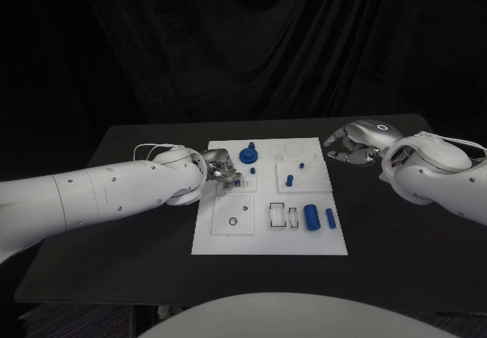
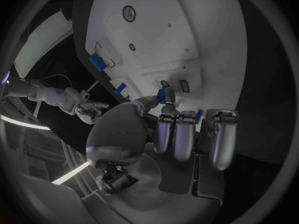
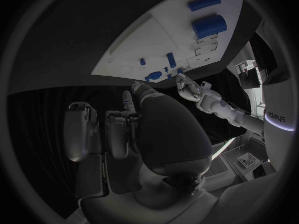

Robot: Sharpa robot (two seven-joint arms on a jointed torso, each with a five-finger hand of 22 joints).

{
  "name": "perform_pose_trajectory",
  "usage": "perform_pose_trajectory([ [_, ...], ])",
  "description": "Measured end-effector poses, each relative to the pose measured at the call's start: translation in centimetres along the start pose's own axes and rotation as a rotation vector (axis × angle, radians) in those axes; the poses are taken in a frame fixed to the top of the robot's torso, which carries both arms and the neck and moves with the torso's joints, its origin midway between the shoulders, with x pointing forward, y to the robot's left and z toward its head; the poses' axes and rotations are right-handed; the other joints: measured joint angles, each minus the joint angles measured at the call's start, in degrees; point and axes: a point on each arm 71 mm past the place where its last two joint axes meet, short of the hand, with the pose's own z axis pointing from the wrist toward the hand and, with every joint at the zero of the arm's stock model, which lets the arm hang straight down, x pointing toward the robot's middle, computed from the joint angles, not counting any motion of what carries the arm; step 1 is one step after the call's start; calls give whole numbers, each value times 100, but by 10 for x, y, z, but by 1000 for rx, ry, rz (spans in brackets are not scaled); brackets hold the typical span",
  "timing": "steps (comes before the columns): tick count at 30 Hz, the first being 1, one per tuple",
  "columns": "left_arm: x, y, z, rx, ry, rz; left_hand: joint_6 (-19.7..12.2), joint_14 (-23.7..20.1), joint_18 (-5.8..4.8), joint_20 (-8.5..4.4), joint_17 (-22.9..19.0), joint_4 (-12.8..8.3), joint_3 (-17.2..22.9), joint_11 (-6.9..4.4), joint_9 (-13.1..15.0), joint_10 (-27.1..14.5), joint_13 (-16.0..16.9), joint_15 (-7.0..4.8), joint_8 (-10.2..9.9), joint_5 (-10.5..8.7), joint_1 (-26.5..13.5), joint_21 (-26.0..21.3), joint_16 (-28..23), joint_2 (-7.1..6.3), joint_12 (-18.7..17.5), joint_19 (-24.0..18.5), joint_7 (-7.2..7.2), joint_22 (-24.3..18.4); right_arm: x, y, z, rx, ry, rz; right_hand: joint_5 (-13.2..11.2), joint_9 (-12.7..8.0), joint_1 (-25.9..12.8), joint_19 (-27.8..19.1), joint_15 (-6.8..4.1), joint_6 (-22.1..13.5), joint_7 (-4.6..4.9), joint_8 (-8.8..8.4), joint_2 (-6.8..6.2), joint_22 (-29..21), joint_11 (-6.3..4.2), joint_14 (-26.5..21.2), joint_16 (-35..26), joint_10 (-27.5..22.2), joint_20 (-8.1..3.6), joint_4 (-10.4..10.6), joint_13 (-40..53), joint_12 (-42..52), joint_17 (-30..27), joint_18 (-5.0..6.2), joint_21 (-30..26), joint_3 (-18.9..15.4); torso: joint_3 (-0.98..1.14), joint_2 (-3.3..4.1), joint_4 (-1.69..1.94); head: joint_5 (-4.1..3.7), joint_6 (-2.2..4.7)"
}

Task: Assemble the parts on the task board

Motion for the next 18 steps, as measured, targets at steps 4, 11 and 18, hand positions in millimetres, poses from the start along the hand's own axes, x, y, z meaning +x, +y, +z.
perform_pose_trajectory([
  [4,2,1,0,3,-4,-4,8,0,0,0,0,0,0,0,0,0,0,0,-43,-3,0,-27,0,0,0,0,9,0,0,0,0,1,4,0,0,0,0,0,0,0,0,0,0,0,0,0,0,0,0,0,0,0,0,0,-28,0,0,0,-3,5,0],
  [11,5,2,0,7,-4,-9,3,0,0,0,0,15,16,0,0,0,0,0,-65,-23,0,-27,0,0,0,0,6,0,1,0,0,5,10,0,0,0,21,0,0,0,0,0,-21,0,0,0,0,0,0,0,0,0,0,0,-28,0,0,0,-3,13,0],
  [18,6,4,0,9,-8,-14,-17,0,0,0,0,-24,57,1,-2,0,0,1,-78,-27,-16,-26,0,-14,0,0,7,0,2,-1,0,10,15,-1,0,1,21,0,0,0,0,0,-21,0,0,0,0,0,0,0,0,0,0,0,-28,0,1,-1,-2,17,0],
])
